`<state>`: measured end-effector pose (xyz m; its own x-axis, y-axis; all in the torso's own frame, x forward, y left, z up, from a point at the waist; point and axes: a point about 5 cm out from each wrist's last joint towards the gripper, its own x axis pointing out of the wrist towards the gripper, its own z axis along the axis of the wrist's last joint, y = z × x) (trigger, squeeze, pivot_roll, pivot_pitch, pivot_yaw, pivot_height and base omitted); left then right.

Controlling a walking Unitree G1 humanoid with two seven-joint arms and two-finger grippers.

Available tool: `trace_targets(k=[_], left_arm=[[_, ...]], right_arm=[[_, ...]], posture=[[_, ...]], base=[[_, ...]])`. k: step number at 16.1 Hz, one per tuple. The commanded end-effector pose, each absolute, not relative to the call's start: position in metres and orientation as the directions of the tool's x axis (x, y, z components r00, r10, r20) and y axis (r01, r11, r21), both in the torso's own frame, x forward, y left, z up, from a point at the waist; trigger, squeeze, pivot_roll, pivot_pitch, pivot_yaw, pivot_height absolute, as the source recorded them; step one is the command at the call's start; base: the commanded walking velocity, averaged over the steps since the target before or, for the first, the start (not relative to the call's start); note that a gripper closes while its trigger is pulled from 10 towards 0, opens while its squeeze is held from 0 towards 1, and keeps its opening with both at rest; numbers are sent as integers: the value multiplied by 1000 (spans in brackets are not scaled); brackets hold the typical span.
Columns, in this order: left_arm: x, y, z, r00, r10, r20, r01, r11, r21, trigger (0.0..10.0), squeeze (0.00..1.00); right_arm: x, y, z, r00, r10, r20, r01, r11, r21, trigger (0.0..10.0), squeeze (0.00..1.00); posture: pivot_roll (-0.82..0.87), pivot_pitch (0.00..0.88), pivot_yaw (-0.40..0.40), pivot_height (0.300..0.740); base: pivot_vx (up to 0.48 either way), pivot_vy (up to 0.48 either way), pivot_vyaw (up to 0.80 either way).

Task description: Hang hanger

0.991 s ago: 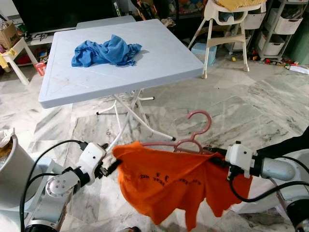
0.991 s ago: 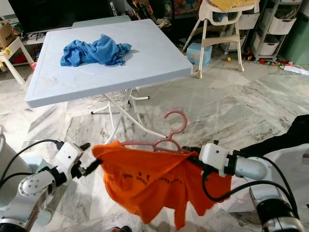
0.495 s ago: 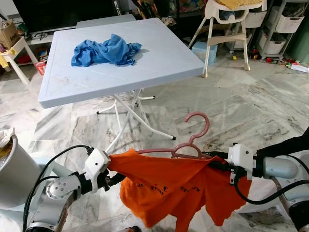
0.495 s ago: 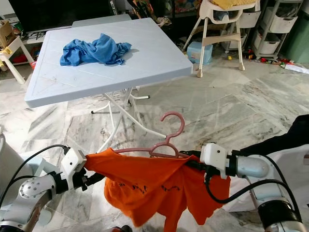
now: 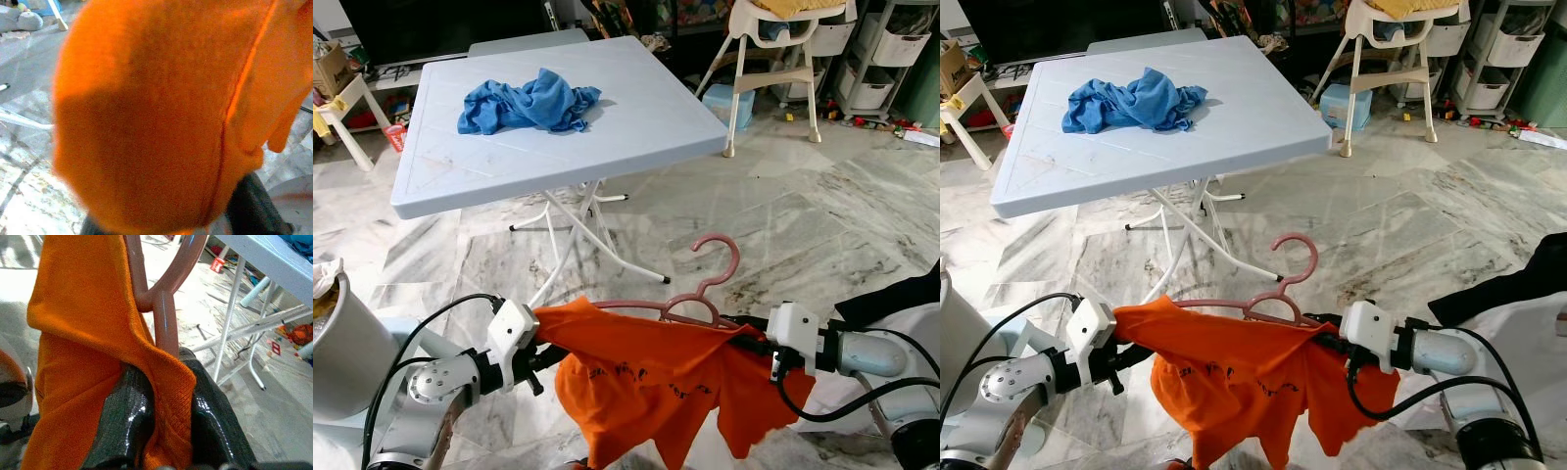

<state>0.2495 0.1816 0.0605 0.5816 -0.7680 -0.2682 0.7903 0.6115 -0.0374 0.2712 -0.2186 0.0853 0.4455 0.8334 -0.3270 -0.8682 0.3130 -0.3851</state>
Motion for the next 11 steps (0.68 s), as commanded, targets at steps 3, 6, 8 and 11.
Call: trace_targets(k=[3, 6, 8, 11], left_arm=[[252, 183, 69, 580, -776, -247, 798, 602, -19, 0, 0], [254, 184, 72, 597, -766, -238, 788, 615, -5, 0, 0], [258, 186, 74, 625, -746, -230, 769, 639, 14, 0, 0], [262, 193, 77, 670, -708, -225, 733, 678, 49, 0, 0]], right_arm=[[277, -220, 89, 480, 813, -328, -841, 321, -436, 10000, 0], [281, -221, 89, 513, 795, -325, -821, 343, -457, 10000, 0], [284, -225, 88, 547, 765, -339, -803, 365, -471, 10000, 0], [288, -229, 85, 588, 727, -354, -782, 399, -479, 10000, 0]], posture=[[-93, 44, 92, 740], [-91, 42, 92, 740], [-86, 40, 92, 740], [-82, 37, 91, 740]], base=[[0, 0, 0], [0, 0, 0], [0, 0, 0], [0, 0, 0]])
